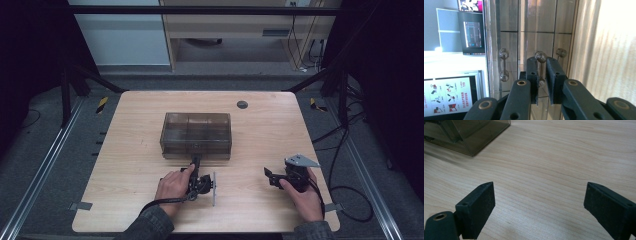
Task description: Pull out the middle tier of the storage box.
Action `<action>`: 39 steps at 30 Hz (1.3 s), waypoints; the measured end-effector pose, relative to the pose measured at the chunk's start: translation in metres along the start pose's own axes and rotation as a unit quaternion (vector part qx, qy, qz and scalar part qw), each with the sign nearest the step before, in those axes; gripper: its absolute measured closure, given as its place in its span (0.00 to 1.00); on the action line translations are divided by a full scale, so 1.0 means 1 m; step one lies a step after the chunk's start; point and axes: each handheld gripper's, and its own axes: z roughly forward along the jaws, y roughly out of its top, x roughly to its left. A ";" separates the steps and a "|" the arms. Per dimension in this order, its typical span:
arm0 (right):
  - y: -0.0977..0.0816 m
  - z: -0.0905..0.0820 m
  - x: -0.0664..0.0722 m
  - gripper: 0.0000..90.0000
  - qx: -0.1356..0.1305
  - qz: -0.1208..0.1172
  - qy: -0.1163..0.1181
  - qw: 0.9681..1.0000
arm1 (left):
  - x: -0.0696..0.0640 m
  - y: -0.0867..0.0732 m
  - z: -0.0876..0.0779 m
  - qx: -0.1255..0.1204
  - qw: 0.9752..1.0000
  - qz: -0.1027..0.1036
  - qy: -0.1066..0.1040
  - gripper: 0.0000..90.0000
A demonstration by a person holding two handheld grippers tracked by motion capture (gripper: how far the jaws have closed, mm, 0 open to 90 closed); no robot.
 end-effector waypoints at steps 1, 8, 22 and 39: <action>0.000 0.000 0.000 0.12 0.000 -0.002 0.000 1.000 | -0.001 0.000 -0.001 -0.001 1.000 0.000 0.000 0.90; 0.000 -0.001 0.000 0.11 0.001 -0.001 0.000 1.000 | -0.003 0.000 -0.005 -0.003 1.000 -0.003 -0.001 0.90; 0.000 -0.001 0.000 0.11 0.001 -0.002 -0.002 1.000 | -0.004 0.002 -0.014 -0.006 1.000 0.002 -0.005 0.90; 0.000 -0.001 0.000 0.08 0.002 0.000 -0.007 1.000 | 0.004 0.005 -0.032 -0.028 0.997 -0.054 -0.051 0.65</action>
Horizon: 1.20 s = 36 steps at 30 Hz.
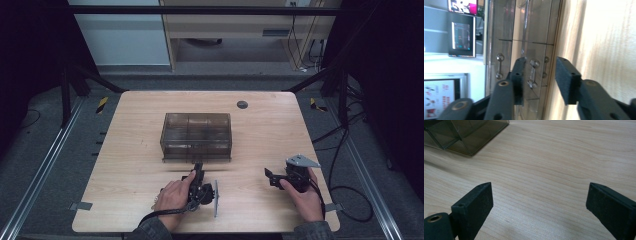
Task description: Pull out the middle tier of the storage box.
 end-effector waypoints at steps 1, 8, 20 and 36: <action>0.000 -0.001 0.000 0.09 0.000 -0.001 0.001 1.000 | 0.001 -0.001 -0.001 -0.002 1.000 -0.006 -0.003 0.62; 0.003 -0.006 0.005 0.09 -0.004 -0.011 -0.006 1.000 | 0.019 -0.012 -0.016 -0.023 0.995 -0.073 -0.058 0.44; 0.044 -0.020 0.027 0.15 0.051 -0.118 -0.003 0.992 | 0.080 -0.069 -0.024 -0.060 0.964 -0.201 -0.161 0.27; 0.103 0.006 0.047 0.36 0.118 -0.229 0.078 0.963 | 0.131 -0.127 -0.007 -0.044 0.944 -0.236 -0.225 0.19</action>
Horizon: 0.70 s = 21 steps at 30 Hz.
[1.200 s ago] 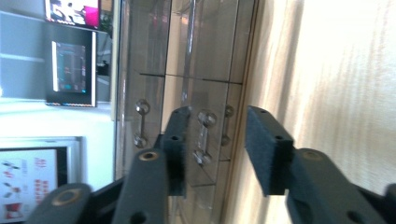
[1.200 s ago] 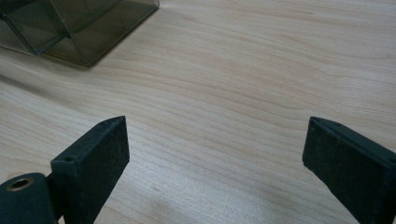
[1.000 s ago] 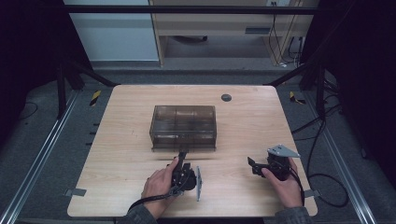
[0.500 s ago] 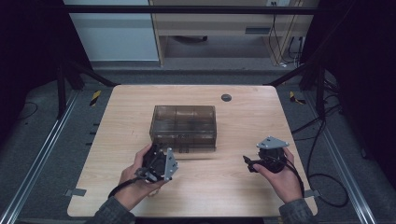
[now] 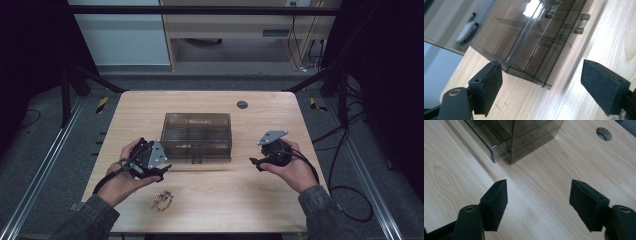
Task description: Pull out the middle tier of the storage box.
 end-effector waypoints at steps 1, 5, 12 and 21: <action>0.004 0.001 0.000 0.37 0.000 -0.010 0.001 1.000 | 0.003 0.000 0.000 0.006 1.000 0.003 -0.002 0.19; 0.017 0.006 -0.004 0.37 0.004 -0.022 0.012 1.000 | 0.017 0.000 -0.003 0.008 1.000 0.001 -0.007 0.19; 0.026 0.003 -0.002 0.32 -0.001 -0.036 0.024 0.999 | 0.038 -0.008 -0.011 0.000 1.000 -0.004 -0.028 0.16; 0.020 0.007 0.005 0.41 0.022 -0.058 0.036 0.997 | 0.026 -0.013 -0.004 0.007 0.998 0.002 -0.063 0.13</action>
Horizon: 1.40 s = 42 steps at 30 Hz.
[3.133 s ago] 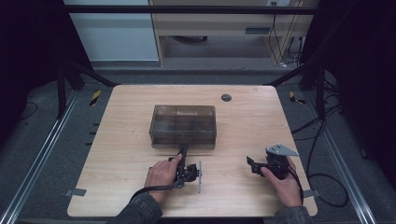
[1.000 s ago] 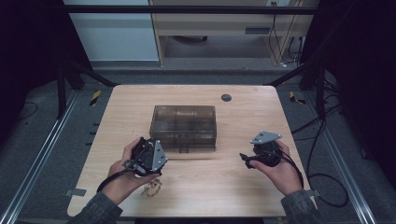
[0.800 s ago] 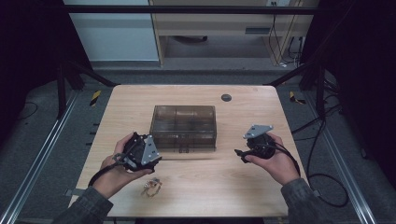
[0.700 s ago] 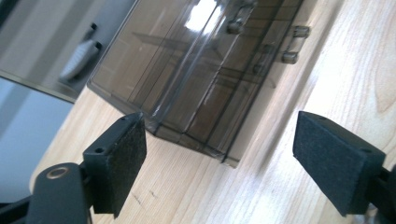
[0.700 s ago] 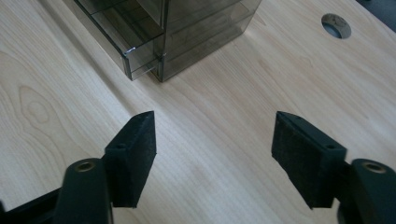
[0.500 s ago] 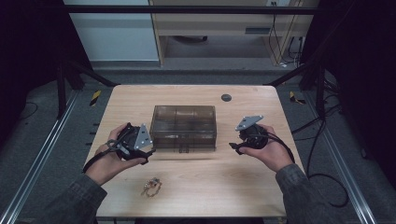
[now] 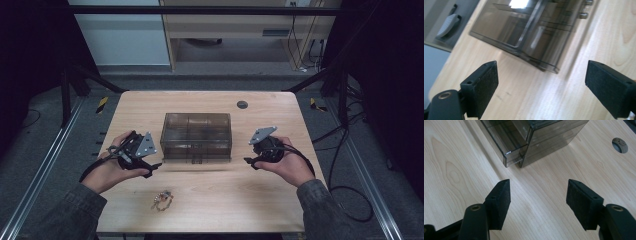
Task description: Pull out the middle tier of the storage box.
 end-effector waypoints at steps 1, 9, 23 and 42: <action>0.000 0.000 0.000 0.43 -0.002 -0.003 -0.002 1.000 | -0.001 0.000 0.001 0.002 1.000 0.004 -0.005 0.13; 0.002 0.013 0.000 0.48 0.003 -0.011 0.012 1.000 | 0.003 -0.001 0.017 0.019 0.999 -0.004 -0.029 0.18; 0.020 0.033 0.018 0.77 0.023 -0.071 0.057 0.996 | 0.001 -0.010 0.033 0.043 0.996 -0.007 -0.081 0.48; 0.025 0.048 0.017 0.87 0.034 -0.084 0.074 0.993 | 0.005 -0.017 0.055 0.064 0.994 -0.018 -0.089 0.75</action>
